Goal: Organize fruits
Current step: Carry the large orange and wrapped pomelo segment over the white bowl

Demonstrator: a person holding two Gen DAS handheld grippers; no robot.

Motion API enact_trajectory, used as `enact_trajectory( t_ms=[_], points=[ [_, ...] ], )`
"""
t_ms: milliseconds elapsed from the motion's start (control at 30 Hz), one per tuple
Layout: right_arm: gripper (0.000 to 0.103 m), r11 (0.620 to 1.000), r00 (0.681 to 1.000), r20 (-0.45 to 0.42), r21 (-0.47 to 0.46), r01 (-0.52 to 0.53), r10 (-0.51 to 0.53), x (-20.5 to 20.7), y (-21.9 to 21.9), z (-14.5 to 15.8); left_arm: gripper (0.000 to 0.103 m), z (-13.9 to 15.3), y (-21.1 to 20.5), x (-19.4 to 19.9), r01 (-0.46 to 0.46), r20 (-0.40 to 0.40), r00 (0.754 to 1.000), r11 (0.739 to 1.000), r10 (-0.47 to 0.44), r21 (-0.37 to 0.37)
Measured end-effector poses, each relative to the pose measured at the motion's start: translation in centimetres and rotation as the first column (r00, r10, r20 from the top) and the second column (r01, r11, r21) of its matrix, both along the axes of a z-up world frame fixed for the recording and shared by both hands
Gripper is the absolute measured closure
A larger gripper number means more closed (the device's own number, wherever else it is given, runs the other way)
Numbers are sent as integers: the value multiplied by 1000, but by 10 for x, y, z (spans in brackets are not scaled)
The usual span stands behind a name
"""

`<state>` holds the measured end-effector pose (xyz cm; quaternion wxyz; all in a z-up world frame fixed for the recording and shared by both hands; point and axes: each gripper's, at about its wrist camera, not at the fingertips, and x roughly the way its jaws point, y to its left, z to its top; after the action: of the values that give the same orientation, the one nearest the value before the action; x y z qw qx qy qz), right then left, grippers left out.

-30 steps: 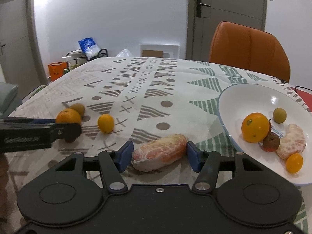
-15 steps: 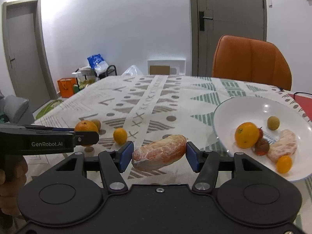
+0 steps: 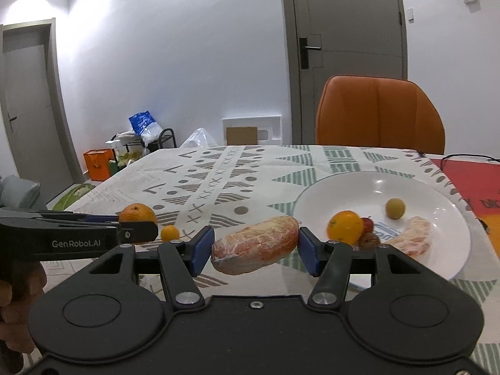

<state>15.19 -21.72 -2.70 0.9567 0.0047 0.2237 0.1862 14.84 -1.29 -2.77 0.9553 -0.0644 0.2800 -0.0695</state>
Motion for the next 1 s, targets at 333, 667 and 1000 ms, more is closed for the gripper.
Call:
enact_trajectory(
  t_ms=[333, 667, 1000],
  points=[
    [47, 999, 999, 15, 25, 42, -42, -2, -29, 1, 62, 5, -29, 4, 33, 12, 999, 999, -33, 24],
    [47, 994, 996, 10, 59, 91, -92, -2, -60, -3, 62, 6, -60, 8, 73, 12, 997, 996, -74, 50],
    [47, 987, 990, -3, 84, 140, -140, 1, -92, -10, 62, 5, -91, 19, 108, 6, 994, 991, -109, 75]
  ],
)
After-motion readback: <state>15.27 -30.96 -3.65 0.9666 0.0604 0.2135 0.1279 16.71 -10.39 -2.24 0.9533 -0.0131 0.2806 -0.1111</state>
